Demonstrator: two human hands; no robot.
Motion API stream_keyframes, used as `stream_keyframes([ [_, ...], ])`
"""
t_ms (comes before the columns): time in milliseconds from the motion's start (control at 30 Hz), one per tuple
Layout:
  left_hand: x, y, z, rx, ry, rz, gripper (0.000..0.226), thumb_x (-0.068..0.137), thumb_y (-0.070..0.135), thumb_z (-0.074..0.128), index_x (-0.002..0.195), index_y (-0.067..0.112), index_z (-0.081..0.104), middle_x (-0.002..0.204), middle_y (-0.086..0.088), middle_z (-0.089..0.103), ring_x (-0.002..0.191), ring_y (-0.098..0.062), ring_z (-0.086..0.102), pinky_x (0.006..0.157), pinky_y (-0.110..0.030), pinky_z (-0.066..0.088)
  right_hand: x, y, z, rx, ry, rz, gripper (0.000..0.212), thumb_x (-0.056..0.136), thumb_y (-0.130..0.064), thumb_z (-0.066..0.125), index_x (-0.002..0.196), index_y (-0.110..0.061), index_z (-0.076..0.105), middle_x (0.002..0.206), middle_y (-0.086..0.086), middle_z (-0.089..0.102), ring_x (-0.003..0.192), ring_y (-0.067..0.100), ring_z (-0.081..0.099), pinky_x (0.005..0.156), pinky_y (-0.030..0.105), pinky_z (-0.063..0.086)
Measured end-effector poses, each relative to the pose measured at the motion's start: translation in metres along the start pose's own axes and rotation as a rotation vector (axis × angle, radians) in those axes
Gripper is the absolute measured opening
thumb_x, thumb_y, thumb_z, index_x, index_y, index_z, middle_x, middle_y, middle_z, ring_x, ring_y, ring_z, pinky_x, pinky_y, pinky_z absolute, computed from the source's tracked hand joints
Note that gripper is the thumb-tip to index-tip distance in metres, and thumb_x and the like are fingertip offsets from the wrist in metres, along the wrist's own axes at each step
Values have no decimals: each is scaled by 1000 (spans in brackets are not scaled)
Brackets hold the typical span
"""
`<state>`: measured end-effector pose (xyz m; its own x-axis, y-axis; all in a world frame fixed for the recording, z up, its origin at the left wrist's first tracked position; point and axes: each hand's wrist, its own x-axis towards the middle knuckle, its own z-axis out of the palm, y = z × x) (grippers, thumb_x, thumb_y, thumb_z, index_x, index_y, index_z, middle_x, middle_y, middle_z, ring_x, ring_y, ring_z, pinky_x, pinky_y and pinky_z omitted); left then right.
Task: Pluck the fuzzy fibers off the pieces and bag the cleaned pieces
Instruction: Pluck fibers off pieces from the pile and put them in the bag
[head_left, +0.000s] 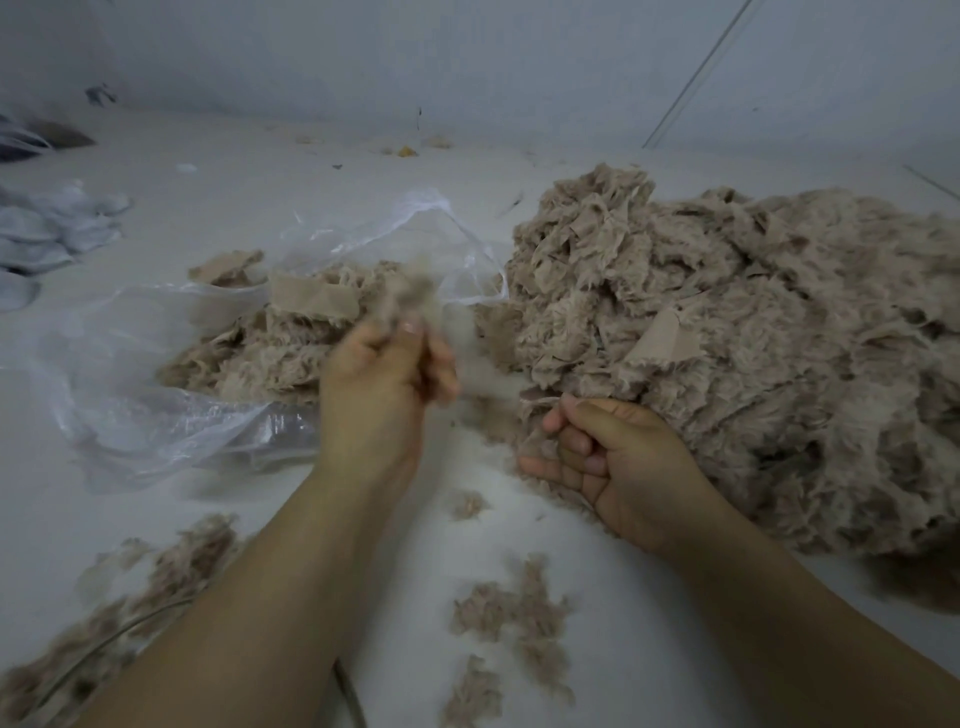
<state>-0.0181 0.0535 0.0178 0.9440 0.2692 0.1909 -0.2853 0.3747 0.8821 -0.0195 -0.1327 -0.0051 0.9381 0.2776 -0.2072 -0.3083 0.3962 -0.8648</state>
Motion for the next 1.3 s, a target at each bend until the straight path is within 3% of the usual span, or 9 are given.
stream_keyframes([
  [100, 4, -4, -4, 2, 97, -52, 22, 93, 4, 61, 114, 2, 54, 79, -7, 66, 62, -19, 64, 55, -30, 52, 0, 0, 1, 5, 26, 2, 41, 102, -18, 49, 67, -3, 64, 47, -2, 39, 34, 5, 39, 62, 35, 61],
  [200, -5, -18, 5, 590, -40, -66, 11, 88, 3, 67, 86, 13, 65, 64, 0, 65, 45, -12, 56, 41, -23, 42, 0, -1, 2, 33, 52, -1, 50, 101, -21, 49, 55, -10, 65, 46, -1, 35, 34, 6, 29, 46, 23, 46],
  [400, -10, -27, 13, 1398, -406, 116, 32, 80, 9, 64, 112, 9, 65, 110, -7, 58, 100, -25, 59, 85, -36, 50, 0, -1, 4, 46, 73, -10, 49, 101, -20, 51, 55, -8, 64, 46, 0, 34, 35, 7, 26, 44, 21, 41],
  [567, -6, -24, 12, 1418, -436, 138, 8, 83, 4, 60, 83, 3, 68, 90, -10, 61, 83, -24, 59, 75, -38, 49, 2, 0, 1, 25, 44, 2, 47, 101, -21, 50, 62, -7, 73, 48, -2, 39, 35, 5, 33, 48, 23, 49],
  [733, -9, -17, 12, 1002, -55, 410, 12, 86, 5, 67, 77, 11, 64, 67, 13, 56, 63, 3, 53, 59, -9, 38, 3, 2, 0, -23, 24, 8, 34, 89, -31, 61, 74, -5, 77, 50, -4, 42, 37, 4, 38, 52, 24, 53],
  [867, -19, -17, 19, 962, -386, 608, 5, 80, 10, 77, 77, 11, 73, 72, 6, 61, 67, 1, 53, 65, -11, 42, 1, 3, -2, -36, -55, -19, 48, 74, -42, 69, 77, 6, 69, 51, -2, 48, 44, 6, 51, 55, 24, 55],
  [967, -26, -18, 23, 896, -531, 523, 6, 79, 11, 78, 73, 11, 75, 70, 5, 63, 66, -1, 56, 63, -13, 44, -1, 2, -1, -57, -94, -45, 28, 77, -31, 68, 68, -5, 72, 63, 11, 66, 56, 17, 63, 54, 24, 55],
  [1033, -26, -17, 22, 793, -434, 365, 18, 78, 17, 73, 63, 10, 69, 58, 8, 57, 53, -1, 51, 53, -17, 40, -1, 2, -1, -50, -83, -43, 21, 75, -25, 69, 69, -5, 73, 66, 13, 68, 55, 17, 65, 52, 24, 54],
  [1300, -22, -14, 21, 634, -390, -36, 15, 78, 17, 81, 82, 14, 67, 67, -7, 62, 50, -18, 55, 45, -30, 46, 0, 3, 0, -113, -12, -39, 26, 64, -27, 75, 69, -6, 60, 53, 6, 50, 49, 16, 54, 57, 29, 54],
])
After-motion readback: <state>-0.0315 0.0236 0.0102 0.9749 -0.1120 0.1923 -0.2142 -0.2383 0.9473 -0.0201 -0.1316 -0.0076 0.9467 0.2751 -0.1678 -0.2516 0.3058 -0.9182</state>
